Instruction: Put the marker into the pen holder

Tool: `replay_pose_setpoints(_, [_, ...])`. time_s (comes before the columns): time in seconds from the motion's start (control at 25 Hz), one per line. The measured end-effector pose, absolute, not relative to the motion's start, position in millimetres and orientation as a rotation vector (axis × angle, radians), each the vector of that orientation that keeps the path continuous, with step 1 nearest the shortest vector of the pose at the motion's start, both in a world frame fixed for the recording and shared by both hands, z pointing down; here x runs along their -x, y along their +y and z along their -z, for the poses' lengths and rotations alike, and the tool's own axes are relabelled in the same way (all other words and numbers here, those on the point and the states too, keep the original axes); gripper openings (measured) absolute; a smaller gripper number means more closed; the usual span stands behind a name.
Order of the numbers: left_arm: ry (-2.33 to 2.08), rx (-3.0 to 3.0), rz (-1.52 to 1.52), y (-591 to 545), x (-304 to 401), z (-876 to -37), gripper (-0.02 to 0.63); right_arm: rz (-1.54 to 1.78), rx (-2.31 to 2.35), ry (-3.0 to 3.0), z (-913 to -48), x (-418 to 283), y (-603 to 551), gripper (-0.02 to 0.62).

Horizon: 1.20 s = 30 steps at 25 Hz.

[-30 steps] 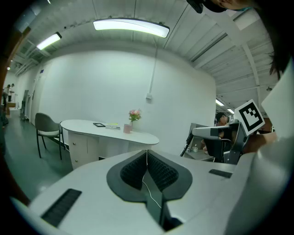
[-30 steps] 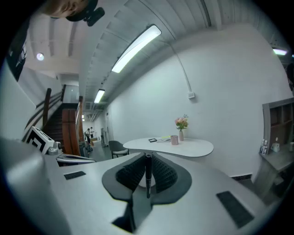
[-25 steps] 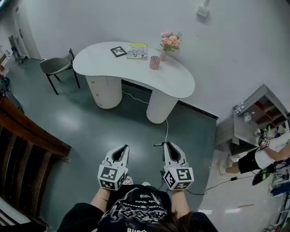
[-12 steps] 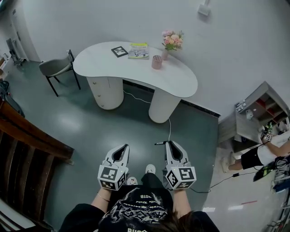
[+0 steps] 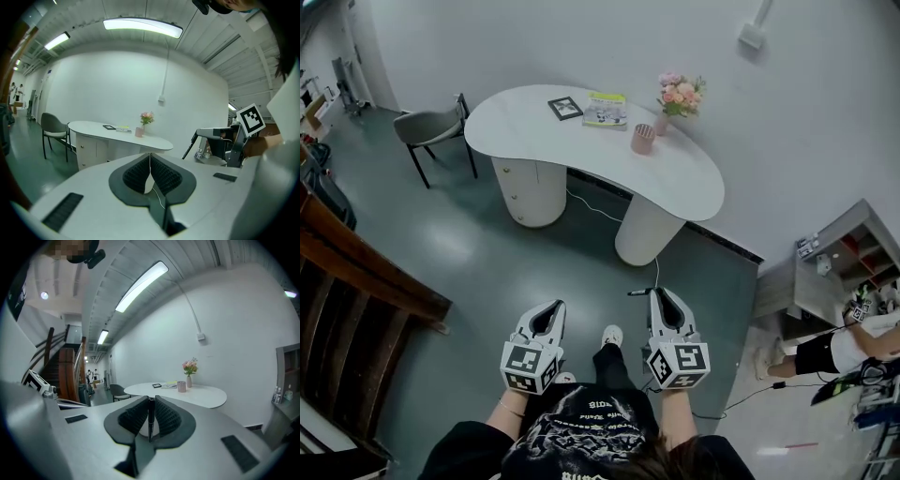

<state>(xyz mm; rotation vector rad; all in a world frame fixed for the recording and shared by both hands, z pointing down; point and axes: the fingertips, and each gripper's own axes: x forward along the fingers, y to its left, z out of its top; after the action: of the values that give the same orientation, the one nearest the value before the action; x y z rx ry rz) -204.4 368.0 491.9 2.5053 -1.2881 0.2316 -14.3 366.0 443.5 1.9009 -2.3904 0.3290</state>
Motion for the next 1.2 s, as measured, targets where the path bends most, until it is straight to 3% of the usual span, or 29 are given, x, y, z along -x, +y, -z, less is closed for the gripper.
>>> replay_pose_setpoints(1.2, [-1.36, -2.429, -0.281, 175.0, 39.4, -512.4, 0.025, -0.396, -1.775, -2.553, -460.0, -140.2, 151.5, 0.066])
